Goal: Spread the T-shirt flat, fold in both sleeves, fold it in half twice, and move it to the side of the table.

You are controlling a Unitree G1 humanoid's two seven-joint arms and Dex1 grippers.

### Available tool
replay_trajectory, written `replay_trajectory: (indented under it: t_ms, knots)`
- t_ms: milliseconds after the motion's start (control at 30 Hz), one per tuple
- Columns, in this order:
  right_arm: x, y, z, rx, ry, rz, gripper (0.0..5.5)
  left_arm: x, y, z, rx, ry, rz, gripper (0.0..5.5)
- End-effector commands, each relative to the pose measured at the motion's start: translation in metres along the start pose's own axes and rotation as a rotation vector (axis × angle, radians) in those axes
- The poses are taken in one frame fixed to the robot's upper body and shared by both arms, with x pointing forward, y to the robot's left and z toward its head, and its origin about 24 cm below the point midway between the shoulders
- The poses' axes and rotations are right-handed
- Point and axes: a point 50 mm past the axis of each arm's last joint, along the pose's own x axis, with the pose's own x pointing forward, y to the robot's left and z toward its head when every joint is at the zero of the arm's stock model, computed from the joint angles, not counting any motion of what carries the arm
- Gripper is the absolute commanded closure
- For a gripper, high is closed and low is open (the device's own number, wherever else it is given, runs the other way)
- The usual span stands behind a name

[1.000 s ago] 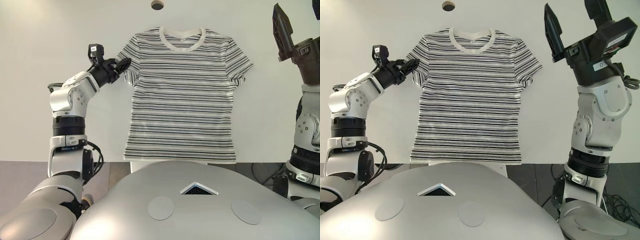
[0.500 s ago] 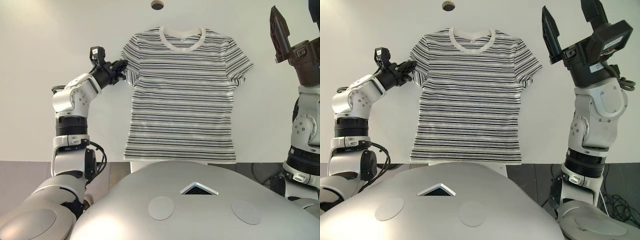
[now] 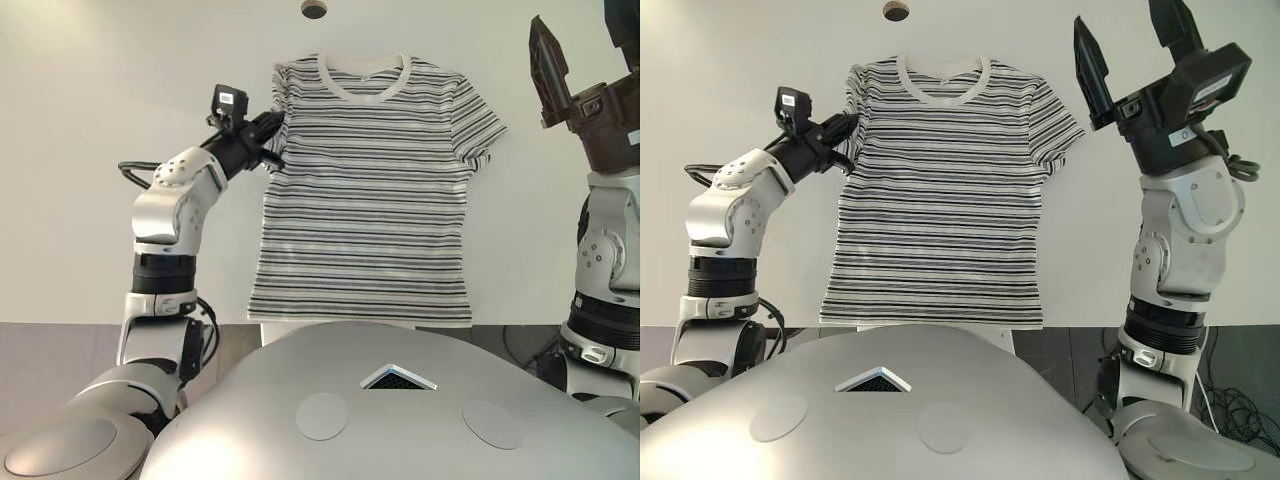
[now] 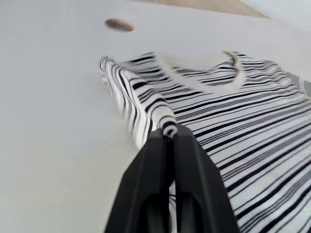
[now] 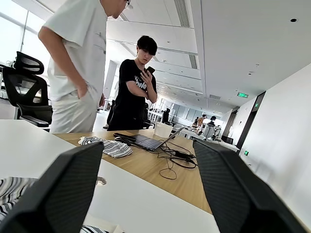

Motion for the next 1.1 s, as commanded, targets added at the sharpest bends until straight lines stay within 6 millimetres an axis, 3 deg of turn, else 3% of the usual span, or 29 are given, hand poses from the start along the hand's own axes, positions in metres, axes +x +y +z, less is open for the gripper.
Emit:
replay_trajectory:
  t_ms: [33,333,433,567,667,733,800,867,933,1033,1100]
  knots:
    - [0.0,0.005,-0.006,0.011,0.019,0.006,2.02,0.007,-0.012,0.005,0.096,-0.012,-0.009,5.47]
    - [-0.001,0.011,-0.014,0.02,0.038,0.006,2.02,0.033,-0.039,-0.001,0.163,0.04,-0.067,5.47]
    - [-0.003,0.01,-0.019,0.022,0.066,-0.004,2.02,0.038,-0.046,-0.007,0.159,0.072,-0.091,4.86]
    - [-0.015,0.002,-0.045,-0.002,0.236,-0.043,2.02,0.036,-0.064,0.002,0.089,0.029,-0.174,4.09]
    - [-0.037,-0.014,-0.085,-0.067,0.503,-0.141,2.02,0.016,-0.085,0.022,-0.037,-0.051,-0.357,4.09]
    - [-0.053,-0.023,-0.101,-0.029,0.638,-0.244,2.02,0.001,-0.088,0.039,-0.073,-0.119,-0.416,4.09]
    - [-0.064,-0.029,-0.112,0.094,0.715,-0.371,2.02,-0.015,-0.081,0.061,-0.075,-0.228,-0.403,4.09]
    - [-0.063,-0.02,-0.117,0.269,0.744,-0.338,2.02,-0.033,-0.065,0.086,-0.078,-0.393,-0.341,4.09]
    - [-0.056,-0.011,-0.121,0.428,0.753,-0.311,2.02,-0.047,-0.037,0.102,-0.015,-0.534,-0.163,4.09]
    - [-0.045,-0.013,-0.124,0.604,0.757,-0.326,2.02,-0.063,0.001,0.101,0.055,-0.617,0.083,4.09]
    - [-0.037,-0.013,-0.125,0.672,0.778,-0.302,2.02,-0.073,0.012,0.094,0.113,-0.64,0.196,4.09]
